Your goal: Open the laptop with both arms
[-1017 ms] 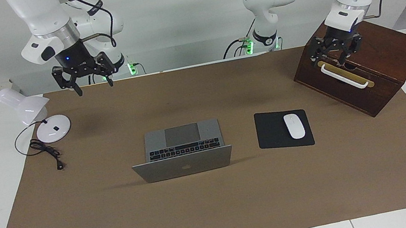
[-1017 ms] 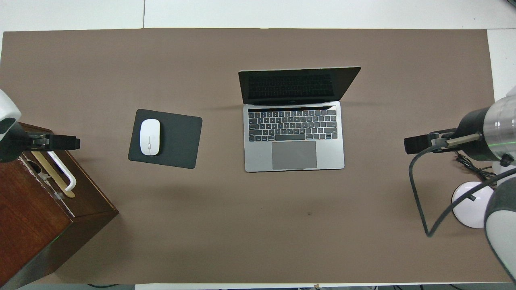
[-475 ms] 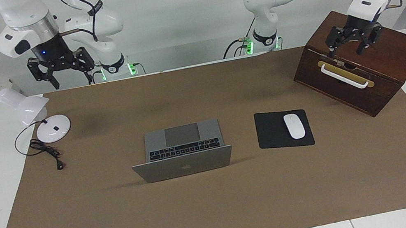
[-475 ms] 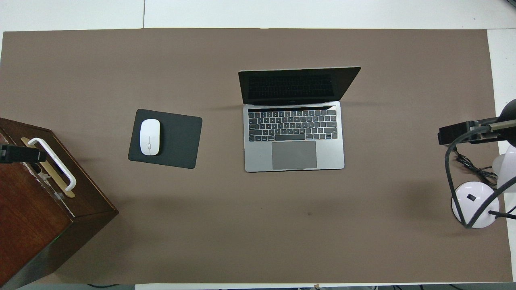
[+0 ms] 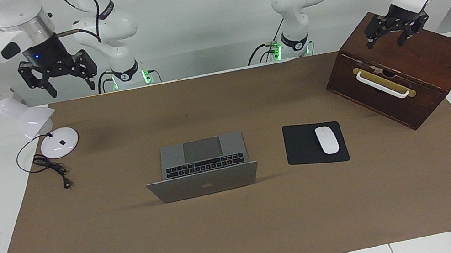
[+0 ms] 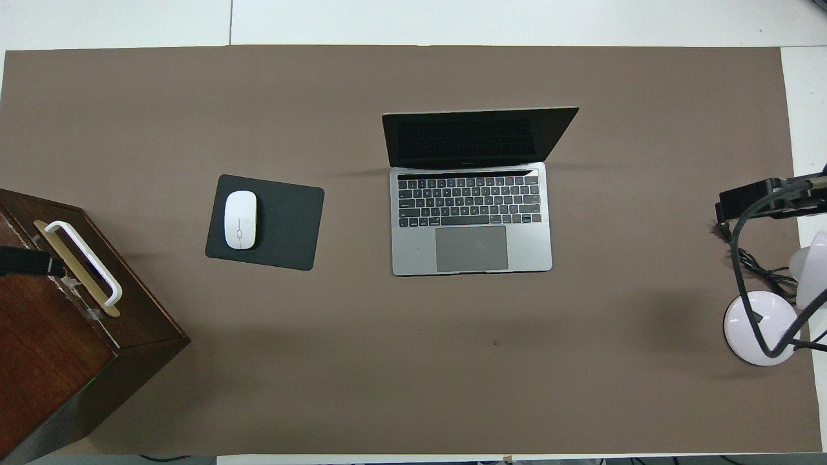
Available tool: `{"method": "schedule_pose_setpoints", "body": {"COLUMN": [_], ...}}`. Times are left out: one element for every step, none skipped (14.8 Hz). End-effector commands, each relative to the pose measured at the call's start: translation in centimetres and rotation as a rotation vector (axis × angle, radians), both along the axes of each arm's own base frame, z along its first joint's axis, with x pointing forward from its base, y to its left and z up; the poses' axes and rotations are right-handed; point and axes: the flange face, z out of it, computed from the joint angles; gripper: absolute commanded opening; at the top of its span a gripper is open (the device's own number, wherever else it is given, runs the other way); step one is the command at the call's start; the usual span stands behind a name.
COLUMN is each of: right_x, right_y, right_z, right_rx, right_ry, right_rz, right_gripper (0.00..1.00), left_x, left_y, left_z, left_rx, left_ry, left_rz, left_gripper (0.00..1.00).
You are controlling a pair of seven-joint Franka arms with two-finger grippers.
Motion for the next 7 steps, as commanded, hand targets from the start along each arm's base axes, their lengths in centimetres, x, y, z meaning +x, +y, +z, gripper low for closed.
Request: {"method": "schedule_pose_setpoints", "body": {"right_x": [0.4, 0.4, 0.3, 0.2, 0.0, -0.2, -0.3], "right_y": [-0.6, -0.5, -0.6, -1.1, -1.6, -1.7, -1.8], "right_z": [0.3, 0.2, 0.0, -0.2, -0.5, -0.6, -0.7], "right_rx": [-0.005, -0.004, -0.006, -0.007, -0.006, -0.007, -0.008], "right_ry": [-0.006, -0.004, 0.002, 0.014, 0.031, 0.051, 0.059], "right_rz": [-0.006, -0.007, -0.009, -0.017, -0.025, -0.028, -0.03], "right_gripper": [1.0, 1.0, 1.0, 1.0, 1.0, 1.0, 1.0], "left_x": [1.5, 2.1, 2.7, 2.8, 3.0, 3.2, 3.3], "left_y": [-0.5, -1.6, -2.4, -2.7, -3.0, -3.1, -3.1], "left_z": [1.5, 2.1, 2.6, 2.8, 2.8, 2.7, 2.7], "left_rx": [0.032, 0.034, 0.037, 0.038, 0.038, 0.036, 0.033], "left_ry": [-0.016, -0.032, -0.041, -0.047, -0.055, -0.061, -0.065], "left_rz": [0.044, 0.069, 0.09, 0.095, 0.092, 0.093, 0.096], "left_gripper": [1.0, 1.0, 1.0, 1.0, 1.0, 1.0, 1.0]}}
